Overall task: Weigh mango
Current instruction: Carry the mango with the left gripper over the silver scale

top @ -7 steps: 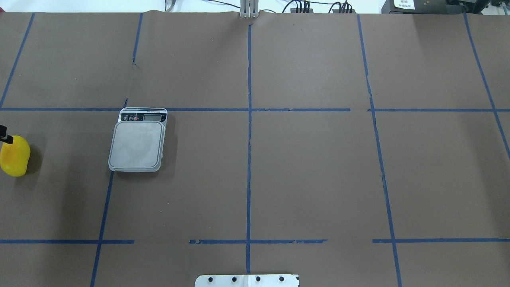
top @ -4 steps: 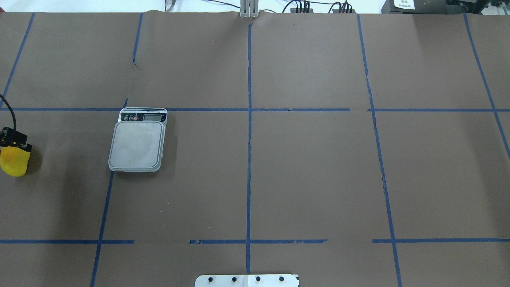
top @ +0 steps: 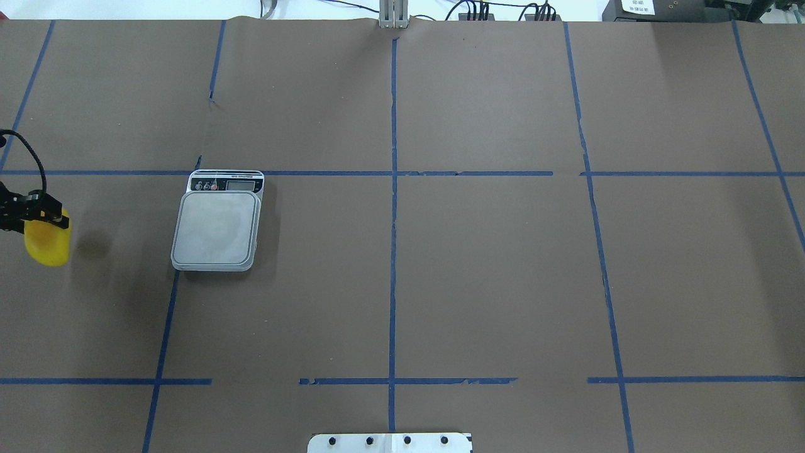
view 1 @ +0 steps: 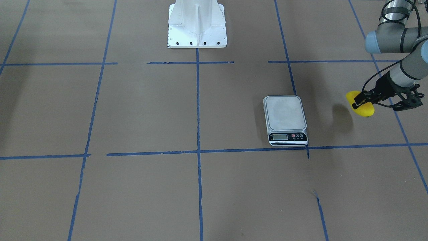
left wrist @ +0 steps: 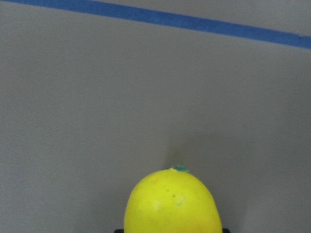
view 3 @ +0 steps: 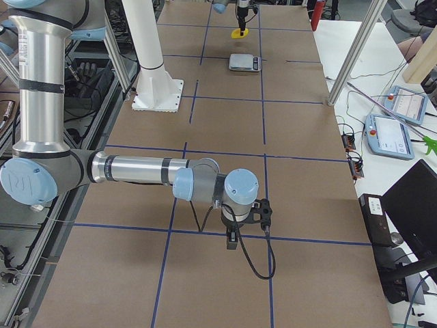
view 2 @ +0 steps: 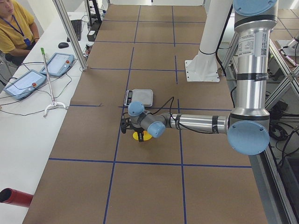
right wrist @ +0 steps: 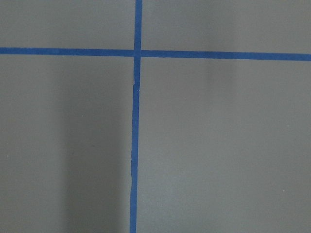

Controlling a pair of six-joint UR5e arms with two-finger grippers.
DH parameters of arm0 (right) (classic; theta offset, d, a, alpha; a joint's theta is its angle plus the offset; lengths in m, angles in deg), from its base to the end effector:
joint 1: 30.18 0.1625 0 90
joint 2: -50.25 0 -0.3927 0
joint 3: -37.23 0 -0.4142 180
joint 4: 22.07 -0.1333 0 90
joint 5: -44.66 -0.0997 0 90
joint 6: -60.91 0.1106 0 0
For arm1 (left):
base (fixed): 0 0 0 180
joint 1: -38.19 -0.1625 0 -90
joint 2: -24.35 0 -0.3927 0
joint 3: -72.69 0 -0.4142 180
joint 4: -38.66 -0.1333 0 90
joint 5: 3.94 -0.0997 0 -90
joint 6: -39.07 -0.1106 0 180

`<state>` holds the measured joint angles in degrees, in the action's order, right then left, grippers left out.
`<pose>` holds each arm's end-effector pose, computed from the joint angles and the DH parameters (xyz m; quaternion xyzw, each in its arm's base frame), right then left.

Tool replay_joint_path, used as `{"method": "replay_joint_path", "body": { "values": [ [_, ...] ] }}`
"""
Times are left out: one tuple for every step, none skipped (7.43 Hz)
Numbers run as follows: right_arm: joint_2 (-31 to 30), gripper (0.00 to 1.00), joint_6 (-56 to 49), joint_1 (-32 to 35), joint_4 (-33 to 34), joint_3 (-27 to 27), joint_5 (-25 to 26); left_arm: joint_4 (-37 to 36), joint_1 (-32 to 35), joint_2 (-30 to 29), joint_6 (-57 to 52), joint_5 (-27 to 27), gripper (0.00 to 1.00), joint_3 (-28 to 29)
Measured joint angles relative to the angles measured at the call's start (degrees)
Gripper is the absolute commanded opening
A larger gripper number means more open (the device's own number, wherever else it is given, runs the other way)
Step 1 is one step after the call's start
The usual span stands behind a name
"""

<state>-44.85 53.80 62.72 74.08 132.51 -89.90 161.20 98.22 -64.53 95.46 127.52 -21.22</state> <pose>0.0794 -0.4668 0.6411 -0.0150 -0.3814 -0.0142 0.9242 0.2154 -0.4937 0.5449 -0.0238 0.4401 -0.0991 0.8921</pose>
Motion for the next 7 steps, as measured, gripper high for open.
{"method": "replay_joint_path", "body": {
  "values": [
    [0.0,1.00,0.0,0.0,0.0,0.0,0.0,-0.1,-1.6,-2.3,5.5,0.0,0.00,-1.9],
    [0.0,1.00,0.0,0.0,0.0,0.0,0.0,-0.4,-4.5,-6.2,12.0,-0.1,0.00,-2.3],
    [0.0,1.00,0.0,0.0,0.0,0.0,0.0,-1.9,-7.6,-10.7,17.3,-0.5,0.00,-2.0],
    [0.0,1.00,0.0,0.0,0.0,0.0,0.0,-4.6,-10.1,-14.4,20.1,-1.0,0.00,-1.8],
    [0.1,1.00,0.0,0.0,0.0,0.0,0.0,-6.8,-11.8,-16.7,21.3,-1.8,0.00,-1.7],
    [0.1,1.00,0.0,0.0,0.0,0.0,0.0,-7.9,-12.9,-17.5,21.8,-2.6,0.00,-1.6],
    [0.0,1.00,0.0,0.0,0.0,0.0,0.0,-8.2,-13.5,-17.6,21.9,-3.3,0.82,-1.5]
  ]
}}
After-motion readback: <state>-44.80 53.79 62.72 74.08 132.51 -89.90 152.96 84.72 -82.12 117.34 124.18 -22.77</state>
